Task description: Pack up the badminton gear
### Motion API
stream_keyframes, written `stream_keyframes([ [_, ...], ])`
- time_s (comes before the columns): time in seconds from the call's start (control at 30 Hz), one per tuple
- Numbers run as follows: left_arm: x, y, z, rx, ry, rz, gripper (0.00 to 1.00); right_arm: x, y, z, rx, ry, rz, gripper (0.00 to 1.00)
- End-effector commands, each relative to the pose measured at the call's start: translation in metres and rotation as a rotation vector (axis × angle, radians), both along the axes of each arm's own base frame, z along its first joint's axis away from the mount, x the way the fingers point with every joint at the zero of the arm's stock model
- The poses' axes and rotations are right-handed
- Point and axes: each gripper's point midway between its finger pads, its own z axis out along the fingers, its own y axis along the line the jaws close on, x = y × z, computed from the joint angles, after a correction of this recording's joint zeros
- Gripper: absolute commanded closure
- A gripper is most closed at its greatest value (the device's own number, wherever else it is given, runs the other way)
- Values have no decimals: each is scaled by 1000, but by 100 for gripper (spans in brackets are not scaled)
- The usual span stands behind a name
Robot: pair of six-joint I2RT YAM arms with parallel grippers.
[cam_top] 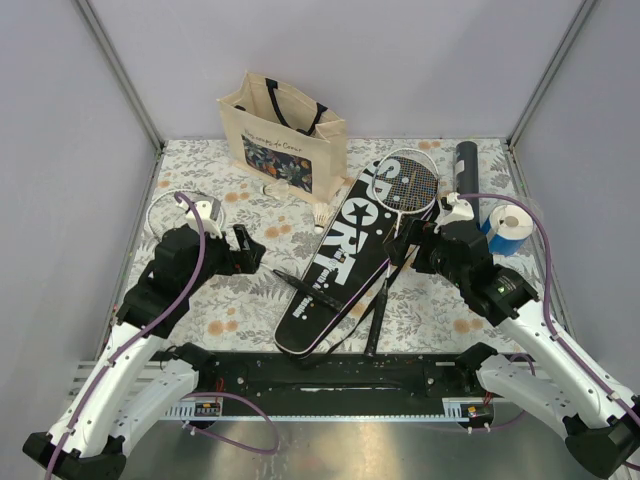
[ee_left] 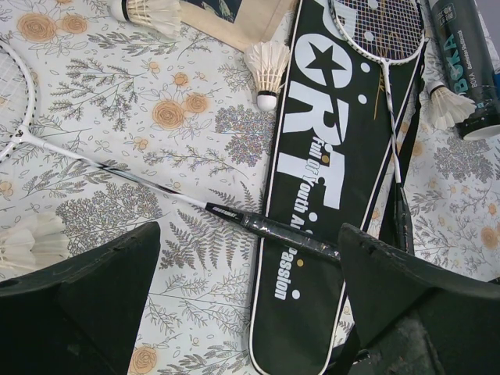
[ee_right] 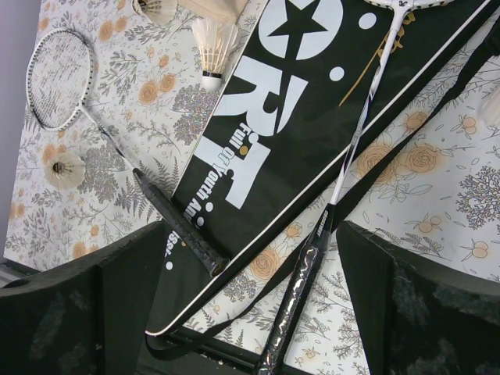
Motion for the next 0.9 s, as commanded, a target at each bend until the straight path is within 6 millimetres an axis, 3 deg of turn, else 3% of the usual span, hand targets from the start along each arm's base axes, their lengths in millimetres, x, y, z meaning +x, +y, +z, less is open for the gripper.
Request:
stream_keyframes([
  [0.0, 4, 2, 23, -17, -78, 16, 1, 7, 0, 19, 28, -61, -21, 1],
  [0.17, 4, 4, 23, -15, -81, 23, 1, 9, 0, 21, 33, -70, -29, 1],
  [0.37, 4, 15, 29, -4, -106, 81, 1, 14, 2, 47, 93, -161, -38, 1],
  [0.5, 4, 29, 34, 5, -134, 149, 1, 37, -8, 60, -34, -281, -67, 1],
  [0.6, 3, 39, 37, 11, -153, 198, 1, 65, -35, 56, -292, -333, -167, 1],
  [0.73, 1, 43, 40, -1, -176, 215, 1, 104, -88, 49, -660, -282, -375, 1],
  [0.87, 1, 39, 39, -3, -167, 198, 1, 133, -116, 36, -778, -177, -417, 1],
])
